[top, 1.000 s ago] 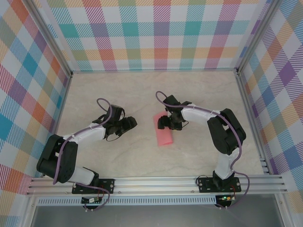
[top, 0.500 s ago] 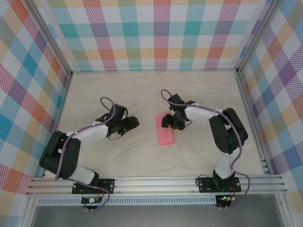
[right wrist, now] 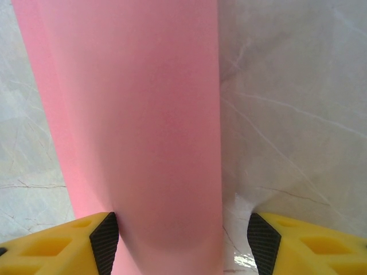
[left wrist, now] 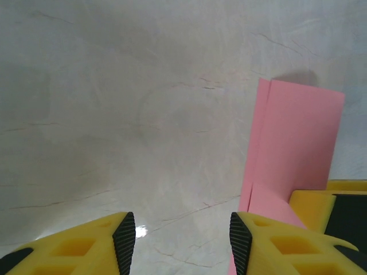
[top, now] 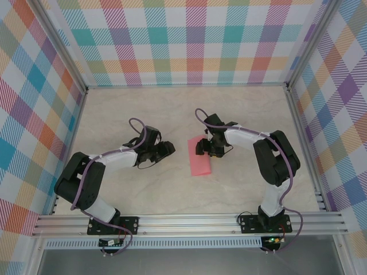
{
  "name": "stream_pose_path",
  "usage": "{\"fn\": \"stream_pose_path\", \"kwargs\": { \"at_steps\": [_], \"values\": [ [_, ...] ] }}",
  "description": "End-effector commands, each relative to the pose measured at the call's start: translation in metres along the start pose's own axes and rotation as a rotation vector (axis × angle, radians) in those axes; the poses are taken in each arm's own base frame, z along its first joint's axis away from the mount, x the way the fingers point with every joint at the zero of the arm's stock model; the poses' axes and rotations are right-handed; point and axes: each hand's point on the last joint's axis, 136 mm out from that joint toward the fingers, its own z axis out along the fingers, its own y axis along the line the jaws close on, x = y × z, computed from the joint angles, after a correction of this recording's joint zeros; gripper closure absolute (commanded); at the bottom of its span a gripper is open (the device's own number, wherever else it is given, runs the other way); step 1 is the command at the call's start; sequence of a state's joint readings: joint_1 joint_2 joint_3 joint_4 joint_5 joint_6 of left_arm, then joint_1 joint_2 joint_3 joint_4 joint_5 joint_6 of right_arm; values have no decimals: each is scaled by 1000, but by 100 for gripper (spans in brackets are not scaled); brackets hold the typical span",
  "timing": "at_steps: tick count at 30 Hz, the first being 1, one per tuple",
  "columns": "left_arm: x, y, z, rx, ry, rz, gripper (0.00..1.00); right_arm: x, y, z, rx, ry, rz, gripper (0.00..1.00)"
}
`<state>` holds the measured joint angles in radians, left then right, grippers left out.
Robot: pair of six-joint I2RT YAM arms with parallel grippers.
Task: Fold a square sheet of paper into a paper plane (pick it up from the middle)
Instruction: Fold the square sheet of paper in half at the center of the table, then hold the square sheet of paper at the center of the table.
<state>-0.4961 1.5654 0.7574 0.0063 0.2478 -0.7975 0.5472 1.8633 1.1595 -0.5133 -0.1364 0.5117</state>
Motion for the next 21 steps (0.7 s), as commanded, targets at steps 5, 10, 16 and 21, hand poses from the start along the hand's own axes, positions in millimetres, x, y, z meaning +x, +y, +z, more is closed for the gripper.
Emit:
{"fn": "stream_pose_path", "kwargs": {
  "at_steps": [5, 10, 16, 21],
  "values": [
    [-14, -38, 7, 125, -46, 1, 54, 30, -25, 41, 111, 119, 8, 32],
    [-11, -36, 14, 117, -48, 0, 56, 33, -25, 51, 128, 133, 2, 30],
    [-7, -42, 26, 133, -11, -1, 62, 33, -29, 56, 153, 127, -14, 29],
    [-4, -48, 35, 142, 14, -1, 66, 36, -30, 61, 159, 136, -39, 28]
  ]
}}
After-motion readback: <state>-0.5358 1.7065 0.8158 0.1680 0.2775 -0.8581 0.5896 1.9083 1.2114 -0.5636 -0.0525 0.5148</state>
